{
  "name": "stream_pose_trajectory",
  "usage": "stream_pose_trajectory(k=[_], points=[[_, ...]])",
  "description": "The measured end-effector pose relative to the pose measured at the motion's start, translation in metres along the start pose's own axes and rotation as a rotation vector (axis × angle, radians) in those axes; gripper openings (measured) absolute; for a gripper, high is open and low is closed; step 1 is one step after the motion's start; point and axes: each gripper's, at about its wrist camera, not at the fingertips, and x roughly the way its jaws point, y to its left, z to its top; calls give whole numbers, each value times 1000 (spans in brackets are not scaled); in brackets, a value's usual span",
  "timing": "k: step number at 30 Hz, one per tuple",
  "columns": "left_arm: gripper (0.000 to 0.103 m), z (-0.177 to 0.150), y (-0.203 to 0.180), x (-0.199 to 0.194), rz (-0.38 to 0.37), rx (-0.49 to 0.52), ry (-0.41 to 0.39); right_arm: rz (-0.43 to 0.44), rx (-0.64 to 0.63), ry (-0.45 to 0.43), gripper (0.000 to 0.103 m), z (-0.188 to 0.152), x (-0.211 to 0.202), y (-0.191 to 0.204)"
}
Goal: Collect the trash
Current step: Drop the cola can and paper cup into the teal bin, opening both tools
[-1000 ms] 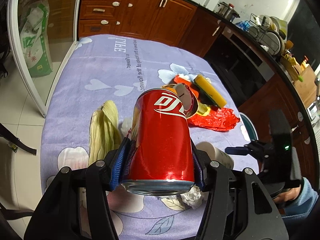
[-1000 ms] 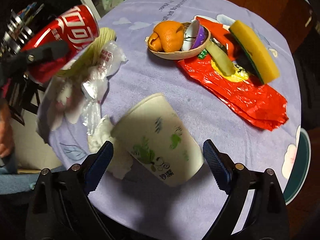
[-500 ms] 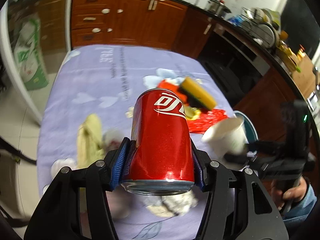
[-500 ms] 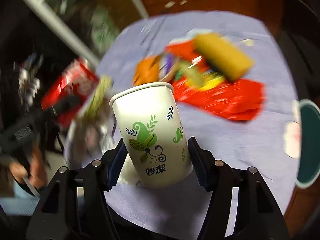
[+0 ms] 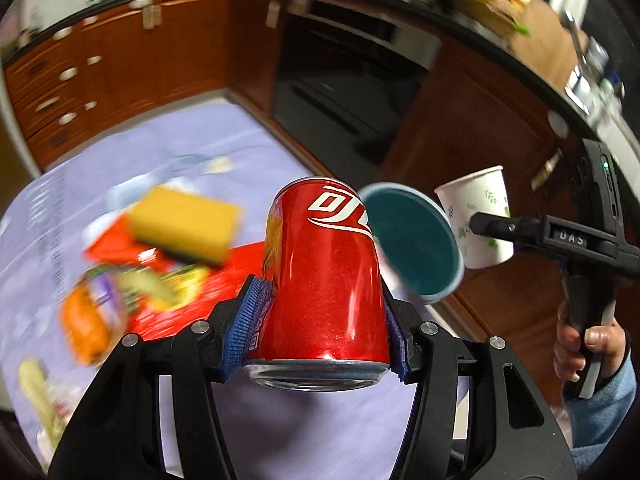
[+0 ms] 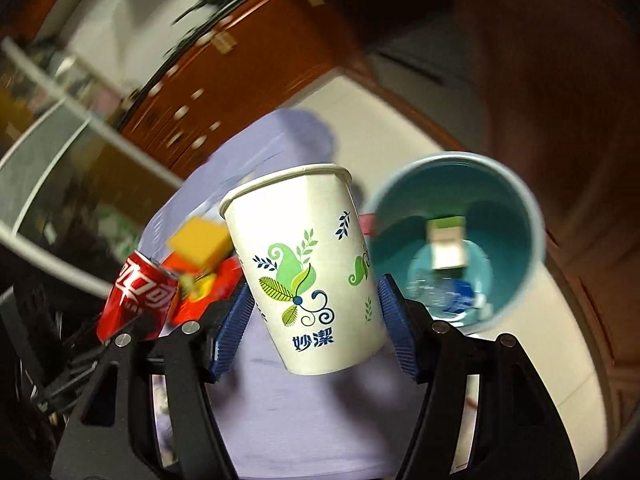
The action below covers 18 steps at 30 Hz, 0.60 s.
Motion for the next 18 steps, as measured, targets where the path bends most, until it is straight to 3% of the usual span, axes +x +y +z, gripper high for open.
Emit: stream_pose_trajectory(k=[7,18], points=[[57,28,-63,71,-35,92,106,-37,162,11,61,13,10,-84],[59,49,-114,156,-11,157,240,-76,216,89,63,14,34,-127]])
